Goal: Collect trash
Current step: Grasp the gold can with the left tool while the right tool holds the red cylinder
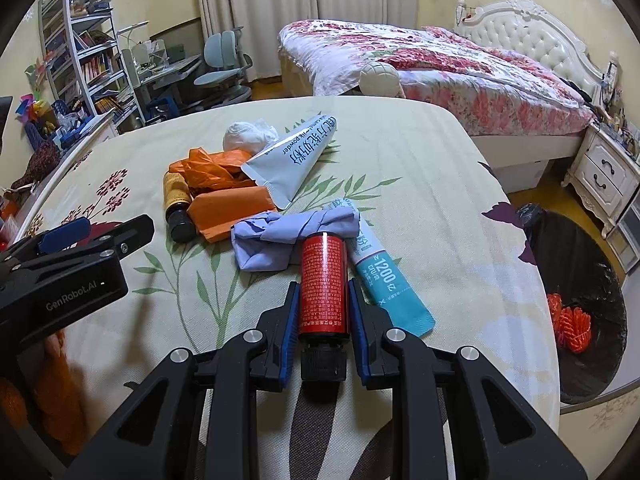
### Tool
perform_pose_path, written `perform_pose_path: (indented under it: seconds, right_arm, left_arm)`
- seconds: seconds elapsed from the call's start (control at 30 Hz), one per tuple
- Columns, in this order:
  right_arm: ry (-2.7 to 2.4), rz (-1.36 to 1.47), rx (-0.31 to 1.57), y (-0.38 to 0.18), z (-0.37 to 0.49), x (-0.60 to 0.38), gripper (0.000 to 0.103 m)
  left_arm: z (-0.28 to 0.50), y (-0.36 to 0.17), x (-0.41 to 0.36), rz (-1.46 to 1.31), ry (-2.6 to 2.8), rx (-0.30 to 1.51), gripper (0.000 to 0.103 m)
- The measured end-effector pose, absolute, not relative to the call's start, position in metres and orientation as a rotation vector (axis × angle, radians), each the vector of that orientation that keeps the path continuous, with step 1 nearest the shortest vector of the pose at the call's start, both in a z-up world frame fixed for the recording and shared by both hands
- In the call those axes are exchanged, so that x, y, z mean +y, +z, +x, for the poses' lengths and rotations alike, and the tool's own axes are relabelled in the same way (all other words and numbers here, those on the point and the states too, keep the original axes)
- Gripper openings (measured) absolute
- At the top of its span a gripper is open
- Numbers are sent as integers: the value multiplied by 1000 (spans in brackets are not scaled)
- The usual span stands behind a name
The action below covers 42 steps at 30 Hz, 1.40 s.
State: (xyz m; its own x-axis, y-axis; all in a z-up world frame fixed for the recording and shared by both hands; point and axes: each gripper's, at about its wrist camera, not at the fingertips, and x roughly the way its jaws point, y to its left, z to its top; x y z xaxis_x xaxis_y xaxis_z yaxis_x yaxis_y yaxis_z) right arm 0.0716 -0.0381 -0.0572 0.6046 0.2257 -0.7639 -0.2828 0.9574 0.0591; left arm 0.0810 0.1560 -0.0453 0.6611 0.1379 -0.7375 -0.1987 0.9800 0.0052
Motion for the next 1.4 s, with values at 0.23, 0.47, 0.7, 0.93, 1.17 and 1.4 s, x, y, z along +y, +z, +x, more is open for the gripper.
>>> perform_pose_path:
  seconds: [0.23, 0.47, 0.7, 0.93, 1.17, 1.4]
  right_arm:
    - [294, -72, 873, -57, 72, -38, 25]
    - [294, -72, 872, -57, 73, -38, 25]
    - [294, -72, 871, -57, 72, -38, 25]
    - [294, -72, 872, -57, 71, -39, 25]
    - [294, -72, 871, -57, 72, -39, 25]
    - [294, -72, 871, -57, 72, -39, 25]
  left_arm:
    - [92, -44, 151, -90, 183, 832, 87]
    - [112, -44, 151, -112, 205, 852, 87]
    - [115, -53, 152, -93, 167, 894, 56]
    - [102, -58, 161, -120, 119, 891, 23]
    - [79, -58, 165, -114, 100, 890, 23]
    - [61, -56, 167, -112, 91, 898, 49]
